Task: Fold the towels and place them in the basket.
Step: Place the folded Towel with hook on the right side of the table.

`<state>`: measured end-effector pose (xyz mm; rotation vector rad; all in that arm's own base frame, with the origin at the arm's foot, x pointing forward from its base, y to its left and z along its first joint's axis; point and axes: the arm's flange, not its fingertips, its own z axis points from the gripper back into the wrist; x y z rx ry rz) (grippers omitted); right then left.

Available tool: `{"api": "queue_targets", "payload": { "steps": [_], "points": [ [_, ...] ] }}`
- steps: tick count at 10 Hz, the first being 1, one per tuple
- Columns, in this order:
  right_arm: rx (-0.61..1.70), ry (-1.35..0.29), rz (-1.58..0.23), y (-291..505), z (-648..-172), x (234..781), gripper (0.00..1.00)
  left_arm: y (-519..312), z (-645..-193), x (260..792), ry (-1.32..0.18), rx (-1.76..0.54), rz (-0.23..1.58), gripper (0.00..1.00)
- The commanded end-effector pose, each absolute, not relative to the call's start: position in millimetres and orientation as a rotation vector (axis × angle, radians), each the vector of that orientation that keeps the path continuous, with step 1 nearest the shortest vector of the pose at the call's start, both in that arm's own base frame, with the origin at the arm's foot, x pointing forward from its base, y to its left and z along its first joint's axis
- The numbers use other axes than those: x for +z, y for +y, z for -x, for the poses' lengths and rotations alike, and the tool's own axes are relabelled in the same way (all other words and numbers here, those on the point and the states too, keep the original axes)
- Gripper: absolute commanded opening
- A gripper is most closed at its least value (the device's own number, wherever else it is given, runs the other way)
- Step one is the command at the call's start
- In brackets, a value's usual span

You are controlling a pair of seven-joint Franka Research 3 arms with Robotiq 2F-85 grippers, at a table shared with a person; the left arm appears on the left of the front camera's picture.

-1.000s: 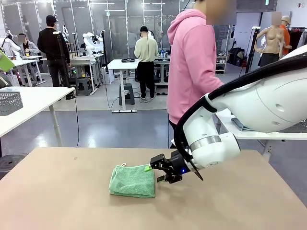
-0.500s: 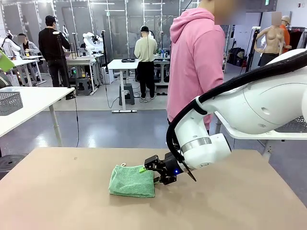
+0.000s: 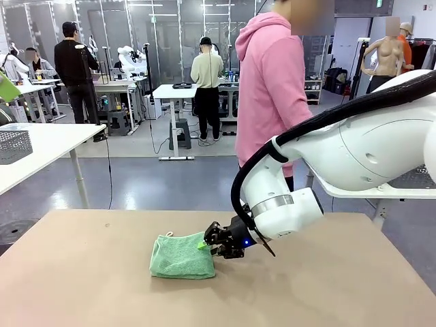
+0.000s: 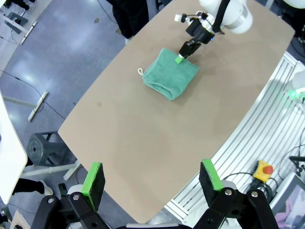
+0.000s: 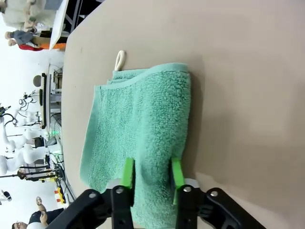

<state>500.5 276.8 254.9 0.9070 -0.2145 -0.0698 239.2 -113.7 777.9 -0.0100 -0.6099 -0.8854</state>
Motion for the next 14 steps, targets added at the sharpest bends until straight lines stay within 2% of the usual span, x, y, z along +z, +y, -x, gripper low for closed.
{"api": "queue_targets", "payload": {
  "steps": [1, 7, 8, 11, 12, 13, 14],
  "points": [
    [-0.110, -0.213, -0.873, 287.2, -504.0, 254.6, 0.00, -112.5, -237.9, 777.3, -0.612, -0.877, -0.007, 1.00],
    [-0.140, -0.227, -0.788, 295.7, -488.9, 274.1, 0.00, -112.5, -237.9, 777.3, -0.612, -0.877, -0.007, 1.00],
    [-0.119, -0.228, -0.836, 286.5, -493.8, 257.0, 0.00, -112.5, -237.9, 777.3, -0.612, -0.877, -0.007, 1.00],
    [-0.119, -0.228, -0.836, 286.5, -493.8, 257.0, 0.00, -112.5, -237.9, 777.3, -0.612, -0.877, -0.007, 1.00],
    [-0.123, -0.228, -0.827, 288.4, -492.3, 258.4, 0.05, -112.5, -237.9, 777.3, -0.612, -0.877, -0.007, 1.00],
    [-0.072, -0.290, -0.789, 277.2, -488.0, 280.9, 0.05, -112.5, -237.9, 777.3, -0.612, -0.877, -0.007, 1.00],
    [-0.064, -0.220, -0.808, 251.8, -479.4, 299.4, 0.05, -112.5, -237.9, 777.3, -0.612, -0.877, -0.007, 1.00]
  ]
}}
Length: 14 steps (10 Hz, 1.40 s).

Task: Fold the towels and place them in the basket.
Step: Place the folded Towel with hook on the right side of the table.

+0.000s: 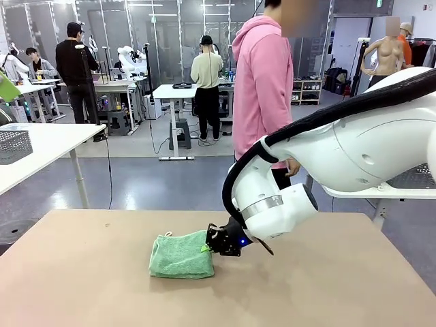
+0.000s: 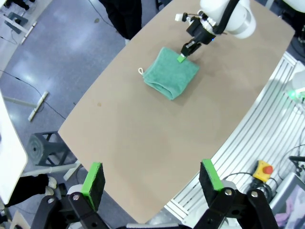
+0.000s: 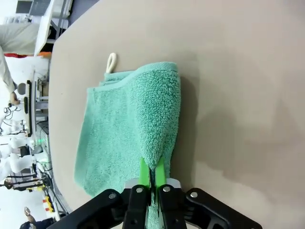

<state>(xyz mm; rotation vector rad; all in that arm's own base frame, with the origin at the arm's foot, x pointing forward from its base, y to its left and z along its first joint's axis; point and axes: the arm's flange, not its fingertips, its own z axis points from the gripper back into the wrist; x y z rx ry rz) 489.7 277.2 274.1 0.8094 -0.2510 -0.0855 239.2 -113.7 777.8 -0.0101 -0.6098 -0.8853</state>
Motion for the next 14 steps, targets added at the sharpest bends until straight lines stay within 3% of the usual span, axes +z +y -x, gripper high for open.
{"api": "queue_targets", "payload": {
  "steps": [1, 4, 10, 11, 12, 13, 14],
  "points": [
    [-0.042, -0.220, -0.787, 220.4, -473.4, 310.8, 0.05, -112.5, -237.9, 777.3, -0.612, -0.877, -0.007, 1.00],
    [0.048, -0.287, -0.549, 115.0, -458.8, 325.2, 0.05, -112.5, -237.9, 777.3, -0.612, -0.877, -0.007, 1.00],
    [-0.154, -0.370, -0.276, -62.7, -420.1, 350.1, 0.05, -112.5, -237.9, 777.3, -0.612, -0.877, -0.007, 1.00],
    [-0.142, -0.370, -0.258, -75.1, -420.2, 352.1, 0.11, -112.5, -237.9, 777.3, -0.612, -0.877, -0.007, 1.00],
    [-0.134, -0.379, -0.241, -79.8, -422.7, 354.7, 0.33, -112.5, -237.9, 777.3, -0.612, -0.877, -0.007, 1.00],
    [-0.127, -0.361, -0.175, -79.7, -425.8, 354.6, 0.41, -112.5, -237.9, 777.3, -0.612, -0.877, -0.007, 1.00],
    [-0.117, -0.349, -0.141, -78.1, -428.7, 353.5, 0.63, -112.5, -237.9, 777.3, -0.612, -0.877, -0.007, 1.00]
  ]
}}
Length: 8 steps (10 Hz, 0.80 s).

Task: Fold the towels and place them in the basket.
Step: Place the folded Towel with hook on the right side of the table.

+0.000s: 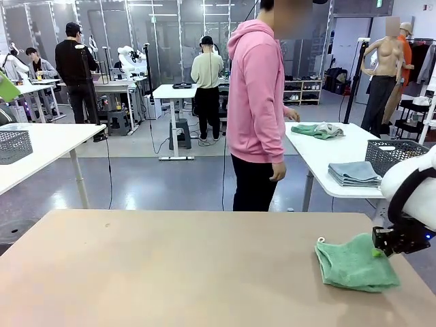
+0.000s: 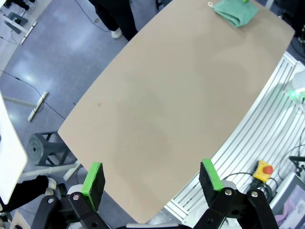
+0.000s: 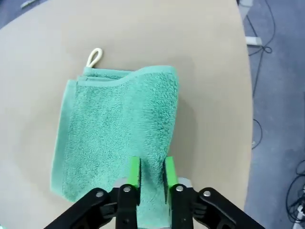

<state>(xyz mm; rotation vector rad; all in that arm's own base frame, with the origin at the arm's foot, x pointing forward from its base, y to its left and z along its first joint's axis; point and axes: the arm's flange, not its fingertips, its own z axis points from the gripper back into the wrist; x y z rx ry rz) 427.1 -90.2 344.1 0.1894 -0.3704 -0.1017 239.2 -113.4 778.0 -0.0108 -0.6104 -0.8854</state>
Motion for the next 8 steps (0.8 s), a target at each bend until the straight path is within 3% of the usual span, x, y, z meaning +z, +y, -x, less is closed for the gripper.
{"api": "queue_targets", "payload": {
  "steps": [1, 2, 3, 5, 6, 7, 8],
  "points": [
    [-0.108, -0.338, -0.129, -76.4, -430.2, 352.2, 0.71, -112.5, -237.9, 777.3, -0.612, -0.877, -0.007, 1.00],
    [-0.105, -0.331, -0.120, -75.9, -430.8, 351.3, 0.93, -112.5, -237.9, 777.3, -0.612, -0.877, -0.007, 1.00],
    [-0.101, -0.327, -0.108, -75.7, -431.4, 350.6, 1.00, -112.5, -237.9, 777.3, -0.612, -0.877, -0.007, 1.00],
    [-0.088, -0.327, -0.097, -73.3, -429.3, 352.5, 1.00, -112.5, -237.9, 777.3, -0.612, -0.877, -0.007, 1.00],
    [-0.080, -0.342, -0.084, -70.0, -431.2, 354.6, 0.88, -112.5, -237.9, 777.3, -0.612, -0.877, -0.007, 1.00],
    [-0.054, -0.363, -0.006, -64.8, -439.7, 351.8, 0.88, -112.5, -237.9, 777.3, -0.612, -0.877, -0.007, 1.00],
    [-0.063, -0.332, -0.097, -75.9, -432.8, 349.1, 0.88, -112.5, -237.9, 777.3, -0.612, -0.877, -0.007, 1.00]
  ]
}}
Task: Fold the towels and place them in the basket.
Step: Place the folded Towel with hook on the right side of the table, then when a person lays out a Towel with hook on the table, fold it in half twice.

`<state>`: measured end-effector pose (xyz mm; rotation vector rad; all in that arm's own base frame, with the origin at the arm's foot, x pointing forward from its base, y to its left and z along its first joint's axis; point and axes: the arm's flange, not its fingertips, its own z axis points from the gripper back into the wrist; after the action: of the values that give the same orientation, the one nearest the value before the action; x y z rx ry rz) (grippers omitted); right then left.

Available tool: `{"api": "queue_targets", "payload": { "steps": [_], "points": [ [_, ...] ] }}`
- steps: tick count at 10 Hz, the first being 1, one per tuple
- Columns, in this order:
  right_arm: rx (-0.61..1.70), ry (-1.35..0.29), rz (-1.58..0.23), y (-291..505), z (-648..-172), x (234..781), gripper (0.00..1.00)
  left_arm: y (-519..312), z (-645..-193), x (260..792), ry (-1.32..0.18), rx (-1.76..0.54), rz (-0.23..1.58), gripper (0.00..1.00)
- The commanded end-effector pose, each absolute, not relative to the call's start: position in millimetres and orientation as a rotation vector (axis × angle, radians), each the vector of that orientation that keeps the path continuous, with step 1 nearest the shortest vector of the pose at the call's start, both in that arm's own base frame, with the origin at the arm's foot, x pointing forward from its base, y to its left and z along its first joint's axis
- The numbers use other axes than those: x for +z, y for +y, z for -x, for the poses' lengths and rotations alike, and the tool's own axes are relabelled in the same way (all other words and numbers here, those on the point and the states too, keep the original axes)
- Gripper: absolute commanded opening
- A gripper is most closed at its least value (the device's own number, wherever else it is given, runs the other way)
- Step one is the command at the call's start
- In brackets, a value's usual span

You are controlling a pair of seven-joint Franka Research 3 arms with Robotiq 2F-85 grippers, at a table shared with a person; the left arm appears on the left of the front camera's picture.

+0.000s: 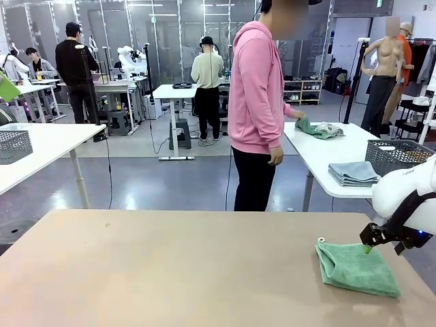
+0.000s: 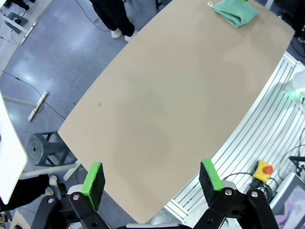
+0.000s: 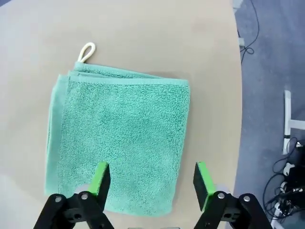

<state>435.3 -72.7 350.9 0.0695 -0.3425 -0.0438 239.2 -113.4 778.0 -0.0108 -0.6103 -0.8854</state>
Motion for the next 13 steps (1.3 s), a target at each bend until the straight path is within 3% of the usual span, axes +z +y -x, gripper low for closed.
{"api": "queue_targets", "payload": {
  "steps": [1, 9, 13],
  "points": [
    [-0.063, -0.332, -0.097, -75.9, -432.8, 349.1, 0.88, -112.5, -237.9, 777.3, -0.612, -0.877, -0.007, 1.00],
    [-0.053, -0.333, -0.082, -76.0, -433.9, 349.2, 0.87, -112.5, -237.9, 777.3, -0.612, -0.877, -0.007, 1.00],
    [0.181, -0.479, -0.046, -61.3, -373.9, 534.7, 0.88, -112.5, -237.9, 777.3, -0.612, -0.877, -0.007, 1.00]
  ]
}}
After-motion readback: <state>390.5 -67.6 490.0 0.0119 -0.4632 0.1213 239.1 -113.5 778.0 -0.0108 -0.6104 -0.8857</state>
